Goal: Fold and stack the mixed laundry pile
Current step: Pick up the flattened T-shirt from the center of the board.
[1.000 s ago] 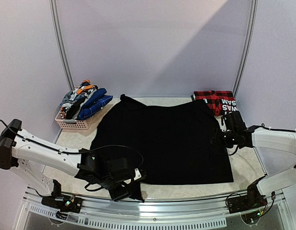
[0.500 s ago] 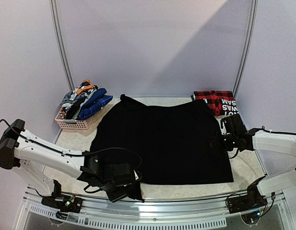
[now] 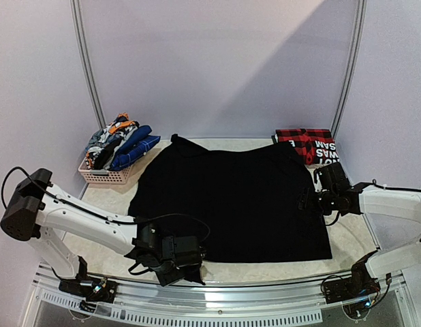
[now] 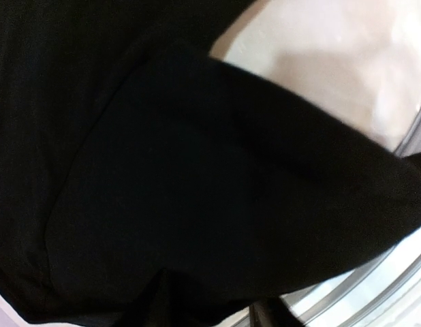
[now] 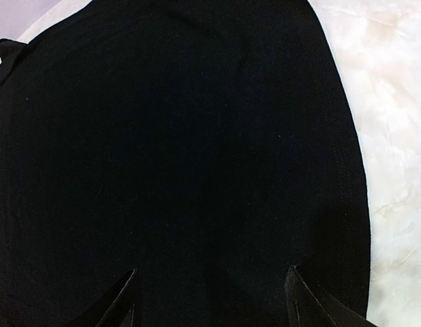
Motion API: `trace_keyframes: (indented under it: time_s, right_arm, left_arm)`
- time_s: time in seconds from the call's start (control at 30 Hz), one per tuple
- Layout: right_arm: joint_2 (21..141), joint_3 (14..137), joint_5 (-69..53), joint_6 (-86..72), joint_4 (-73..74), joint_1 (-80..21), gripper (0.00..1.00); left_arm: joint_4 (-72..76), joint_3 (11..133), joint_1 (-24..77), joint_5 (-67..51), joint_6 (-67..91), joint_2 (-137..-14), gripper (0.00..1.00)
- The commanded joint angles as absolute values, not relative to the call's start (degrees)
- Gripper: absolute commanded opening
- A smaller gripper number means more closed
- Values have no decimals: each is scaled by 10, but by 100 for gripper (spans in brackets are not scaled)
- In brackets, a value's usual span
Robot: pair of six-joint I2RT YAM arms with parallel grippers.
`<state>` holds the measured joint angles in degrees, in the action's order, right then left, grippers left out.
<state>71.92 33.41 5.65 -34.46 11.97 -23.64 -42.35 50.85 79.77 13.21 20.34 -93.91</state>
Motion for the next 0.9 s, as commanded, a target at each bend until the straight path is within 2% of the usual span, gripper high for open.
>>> trace_keyframes:
  time_s: [0.0, 0.03, 0.13, 0.17, 0.53, 0.87]
  right_arm:
    - [719, 327, 60, -344, 121, -241, 72]
    - [720, 328, 61, -344, 123, -240, 72]
    - [719, 330, 61, -344, 128, -240, 72]
    - [716, 330, 61, -345, 130, -240, 72]
    - [689, 333, 44, -411, 223, -241, 72]
    - [681, 351, -43, -448, 379, -241, 80]
  left_arm:
    - [-441, 509, 802, 138, 193, -962, 26]
    - [-442, 510, 801, 138, 192, -961, 23]
    - [-446, 512, 801, 142, 192, -946, 3]
    - [-447, 511, 801, 145, 192, -937, 0]
    - [-439, 488, 797, 190, 211, -851, 0]
    - [-427, 472, 781, 205, 225, -793, 0]
